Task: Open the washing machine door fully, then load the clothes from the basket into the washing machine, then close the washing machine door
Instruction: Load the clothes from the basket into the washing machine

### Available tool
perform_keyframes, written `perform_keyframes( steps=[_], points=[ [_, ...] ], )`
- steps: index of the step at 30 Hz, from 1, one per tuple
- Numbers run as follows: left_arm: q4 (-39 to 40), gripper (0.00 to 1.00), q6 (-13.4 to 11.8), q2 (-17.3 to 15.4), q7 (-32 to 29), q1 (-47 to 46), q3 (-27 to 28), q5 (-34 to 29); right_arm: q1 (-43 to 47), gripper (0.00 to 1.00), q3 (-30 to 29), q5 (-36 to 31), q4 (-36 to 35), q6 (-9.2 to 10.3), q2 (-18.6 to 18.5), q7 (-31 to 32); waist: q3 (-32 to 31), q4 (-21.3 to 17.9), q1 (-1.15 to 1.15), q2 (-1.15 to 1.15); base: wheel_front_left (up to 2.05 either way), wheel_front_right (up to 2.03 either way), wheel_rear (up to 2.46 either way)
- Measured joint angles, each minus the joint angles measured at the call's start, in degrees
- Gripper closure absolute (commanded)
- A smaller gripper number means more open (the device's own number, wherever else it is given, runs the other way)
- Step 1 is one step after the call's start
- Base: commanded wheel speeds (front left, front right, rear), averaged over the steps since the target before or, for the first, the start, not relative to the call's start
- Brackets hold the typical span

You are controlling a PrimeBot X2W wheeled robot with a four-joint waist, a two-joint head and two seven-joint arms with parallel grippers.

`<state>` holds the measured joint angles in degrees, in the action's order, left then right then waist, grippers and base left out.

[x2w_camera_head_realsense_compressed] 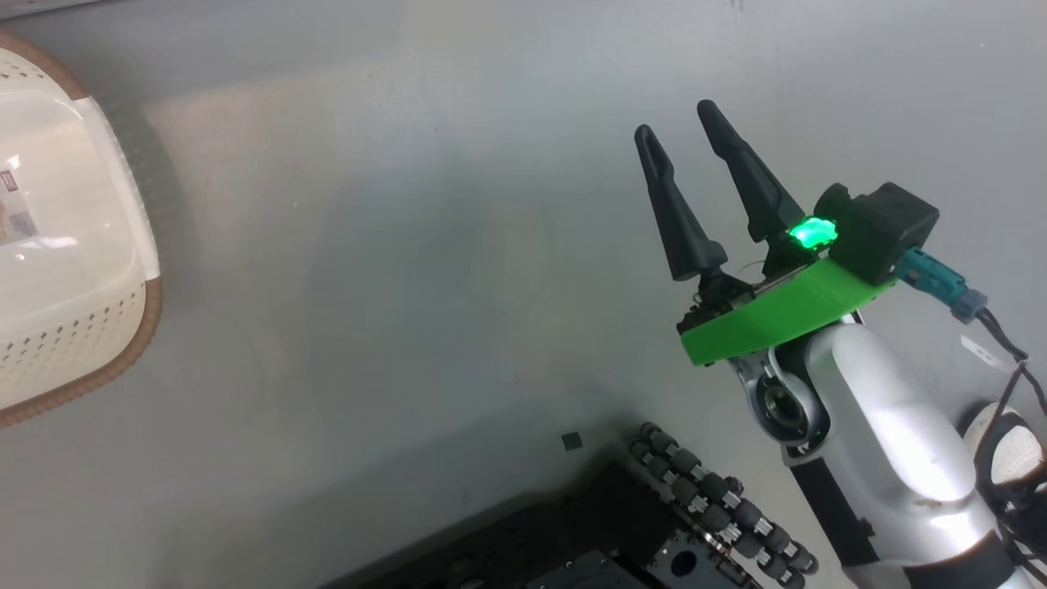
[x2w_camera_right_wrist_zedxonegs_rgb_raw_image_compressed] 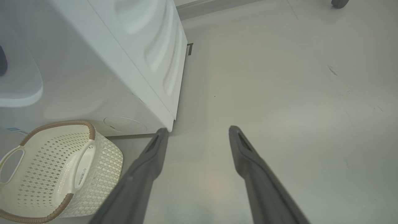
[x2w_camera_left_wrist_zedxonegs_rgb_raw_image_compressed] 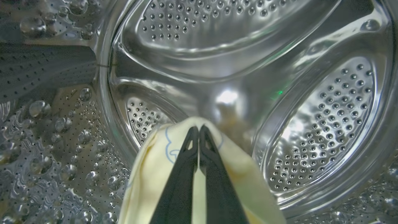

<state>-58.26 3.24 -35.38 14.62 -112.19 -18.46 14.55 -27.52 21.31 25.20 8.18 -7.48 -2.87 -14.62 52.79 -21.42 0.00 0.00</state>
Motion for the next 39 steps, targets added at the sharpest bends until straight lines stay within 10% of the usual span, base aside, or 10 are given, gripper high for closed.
perform_keyframes(
  steps=[19, 20, 21, 39],
  points=[
    [-13.7, 1.00, 3.4, 3.2, -7.3, -0.1, -3.1, 1.2, 0.0, 0.00, 0.4, 0.3, 0.0, 0.00, 0.0, 0.0, 0.0, -0.4, 0.00, 0.00, 0.00, 0.00, 0.00],
    [-14.1, 0.66, 3.7, 3.5, -8.1, -0.1, -3.2, 1.6, 0.0, 0.00, 0.4, 0.5, 0.1, 0.00, 0.0, 0.0, -0.1, -0.4, 0.00, 0.00, 0.00, 0.00, 0.00],
    [-14.3, 0.00, 3.8, 3.6, -8.5, -0.1, -3.5, 1.8, 0.0, 0.00, 0.4, 0.5, 0.1, 0.00, 0.0, 0.0, -0.2, -0.4, 0.00, 0.00, 0.00, 0.00, 0.00],
    [-13.0, 0.00, 4.3, 4.6, -6.2, 8.8, -7.3, 9.6, 0.2, 0.00, -2.2, -2.7, 0.9, 0.00, 0.0, 0.0, -5.7, 3.8, -0.01, 0.00, 0.00, 0.00, 0.00]
  ],
)
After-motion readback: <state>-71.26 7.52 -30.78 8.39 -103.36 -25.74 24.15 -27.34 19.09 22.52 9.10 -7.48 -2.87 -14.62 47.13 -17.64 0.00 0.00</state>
